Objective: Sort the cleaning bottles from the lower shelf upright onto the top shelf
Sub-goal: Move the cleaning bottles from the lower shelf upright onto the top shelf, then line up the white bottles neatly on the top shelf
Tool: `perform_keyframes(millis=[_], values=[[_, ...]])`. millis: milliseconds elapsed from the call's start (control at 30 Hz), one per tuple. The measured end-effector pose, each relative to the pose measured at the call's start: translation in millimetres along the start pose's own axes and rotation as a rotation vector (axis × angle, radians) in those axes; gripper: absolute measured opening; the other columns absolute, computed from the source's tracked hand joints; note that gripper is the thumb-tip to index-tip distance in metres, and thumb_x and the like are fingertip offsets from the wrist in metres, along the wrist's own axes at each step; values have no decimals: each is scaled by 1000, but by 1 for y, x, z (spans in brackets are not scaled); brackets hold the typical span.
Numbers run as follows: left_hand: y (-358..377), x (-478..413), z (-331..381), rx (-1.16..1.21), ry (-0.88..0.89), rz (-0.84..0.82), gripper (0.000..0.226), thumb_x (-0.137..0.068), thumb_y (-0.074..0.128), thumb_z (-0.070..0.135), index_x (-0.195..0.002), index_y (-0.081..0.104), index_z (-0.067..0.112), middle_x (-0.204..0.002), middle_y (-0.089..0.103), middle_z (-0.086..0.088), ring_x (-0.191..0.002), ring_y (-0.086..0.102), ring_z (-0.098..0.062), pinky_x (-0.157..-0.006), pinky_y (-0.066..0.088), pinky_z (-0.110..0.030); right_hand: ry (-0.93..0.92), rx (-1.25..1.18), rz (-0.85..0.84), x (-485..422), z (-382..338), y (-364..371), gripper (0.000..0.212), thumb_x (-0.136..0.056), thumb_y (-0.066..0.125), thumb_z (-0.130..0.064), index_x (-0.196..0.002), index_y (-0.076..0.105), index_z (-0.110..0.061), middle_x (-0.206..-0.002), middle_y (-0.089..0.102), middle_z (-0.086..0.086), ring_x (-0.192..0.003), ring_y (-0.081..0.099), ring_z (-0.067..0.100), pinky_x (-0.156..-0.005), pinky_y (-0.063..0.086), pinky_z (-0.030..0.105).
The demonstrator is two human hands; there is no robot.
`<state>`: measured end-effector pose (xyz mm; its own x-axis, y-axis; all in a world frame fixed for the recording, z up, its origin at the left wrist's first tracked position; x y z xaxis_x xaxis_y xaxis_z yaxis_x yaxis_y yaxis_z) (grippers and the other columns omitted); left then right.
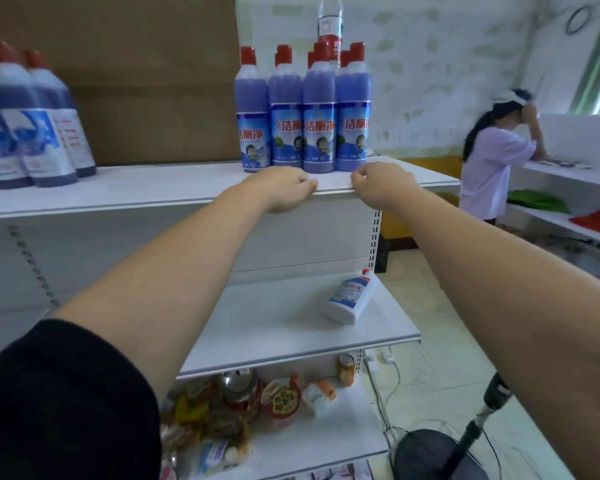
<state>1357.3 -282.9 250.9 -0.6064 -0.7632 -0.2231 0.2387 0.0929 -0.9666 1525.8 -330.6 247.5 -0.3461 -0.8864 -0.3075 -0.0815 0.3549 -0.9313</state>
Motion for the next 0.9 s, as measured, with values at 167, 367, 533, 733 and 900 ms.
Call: perform_keyframes(millis=[167,367,533,733,900], values=[[8,31,1,-218,70,127,50,-102,34,53,-136,50,19,-147,51,-9,-133,47,-31,-104,40,-46,-27,31,158,42,-5,-1,47,-103,28,-37,-132,57,-16,-130,60,13,-116,54,34,-94,41,45],[22,62,4,-208,86,249,67,-101,38,49,-156,26,14,-163,26,-10,-149,23,-29,-120,17,-47,12,-104,228,96,1,20,59,-99,43,-30,-156,32,-15,-163,27,8,-148,26,31,-116,28,49],[59,90,10,-38,170,372,65,-99,48,34,-156,29,8,-168,10,-15,-155,6,-31,-124,10,-50,107,-111,115,126,19,72,60,-101,41,-30,-157,26,-16,-162,28,8,-145,30,33,-114,30,52],[176,81,-6,30,52,-83,62,-104,35,44,-159,21,19,-169,12,-7,-155,10,-25,-123,17,-45,279,-138,-164,123,57,147,54,-101,39,-37,-150,34,-15,-151,42,14,-132,45,39,-106,42,53],[227,45,-29,166,-148,-289,63,-104,30,51,-158,26,18,-165,24,-9,-149,26,-31,-119,27,-46,355,-168,-244,103,82,190,57,-103,41,-36,-153,31,-11,-152,42,15,-134,44,36,-104,42,46]])
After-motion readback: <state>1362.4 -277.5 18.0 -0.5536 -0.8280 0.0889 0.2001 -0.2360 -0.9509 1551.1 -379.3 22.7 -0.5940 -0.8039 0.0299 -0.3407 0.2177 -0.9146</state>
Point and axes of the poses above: each hand's wrist, its own x-axis away from the middle knuckle, its own y-axis out of the palm, z = x × y, the point moved 8 cm from there along -x, towards the middle knuckle
